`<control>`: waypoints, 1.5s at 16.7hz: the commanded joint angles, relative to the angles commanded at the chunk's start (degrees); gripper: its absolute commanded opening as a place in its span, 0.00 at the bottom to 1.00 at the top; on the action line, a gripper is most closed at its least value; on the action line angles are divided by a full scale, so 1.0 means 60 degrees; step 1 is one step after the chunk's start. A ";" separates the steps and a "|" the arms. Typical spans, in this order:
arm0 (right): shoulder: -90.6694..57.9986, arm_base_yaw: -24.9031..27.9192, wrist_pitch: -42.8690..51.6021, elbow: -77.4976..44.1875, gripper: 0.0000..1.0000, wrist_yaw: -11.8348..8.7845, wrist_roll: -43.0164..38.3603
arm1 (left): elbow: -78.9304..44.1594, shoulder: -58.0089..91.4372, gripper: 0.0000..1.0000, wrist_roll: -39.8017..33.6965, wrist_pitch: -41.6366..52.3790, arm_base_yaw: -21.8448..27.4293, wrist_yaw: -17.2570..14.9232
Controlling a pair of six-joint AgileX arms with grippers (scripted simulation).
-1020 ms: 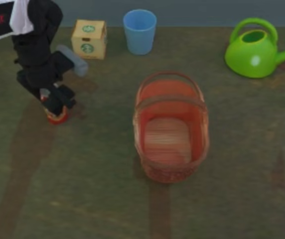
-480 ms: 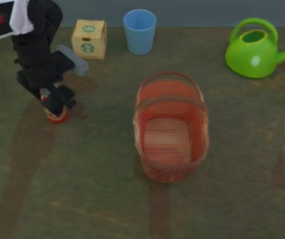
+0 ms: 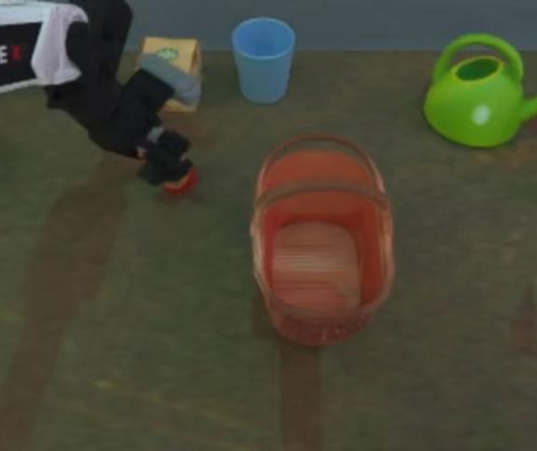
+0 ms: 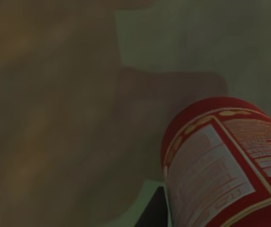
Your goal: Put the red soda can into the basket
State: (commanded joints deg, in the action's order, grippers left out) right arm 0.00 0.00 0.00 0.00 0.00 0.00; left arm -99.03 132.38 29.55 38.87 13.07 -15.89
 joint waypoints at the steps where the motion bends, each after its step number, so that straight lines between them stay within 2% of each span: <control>1: 0.0000 0.0000 0.0000 0.0000 1.00 0.0000 0.0000 | 0.0211 -0.0058 0.00 -0.0271 -0.0849 0.0055 -0.0573; 10: 0.0000 0.0000 0.0000 0.0000 1.00 0.0000 0.0000 | 0.2624 -0.1004 0.00 -0.3102 -0.9409 0.0600 -0.6353; 13: 0.0000 0.0000 0.0000 0.0000 1.00 0.0000 0.0000 | 0.3318 -0.1435 0.00 -0.3854 -1.1675 0.0751 -0.7963; 15: 0.0000 0.0000 0.0000 0.0000 1.00 0.0000 0.0000 | 0.3646 -0.1688 0.00 -0.4207 -1.2723 0.0826 -0.8776; 18: 0.0000 0.0000 0.0000 0.0000 1.00 0.0000 0.0000 | 0.3899 -0.1927 0.00 -0.4479 -1.3535 0.0887 -0.9451; 25: 0.0000 0.0000 0.0000 0.0000 1.00 0.0000 0.0000 | 0.3911 -0.1758 0.00 -0.4482 -1.3746 0.0840 -0.9516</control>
State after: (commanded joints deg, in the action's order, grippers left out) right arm 0.00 0.00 0.00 0.00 0.00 0.00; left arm -75.56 121.83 2.66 -43.61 18.11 -72.98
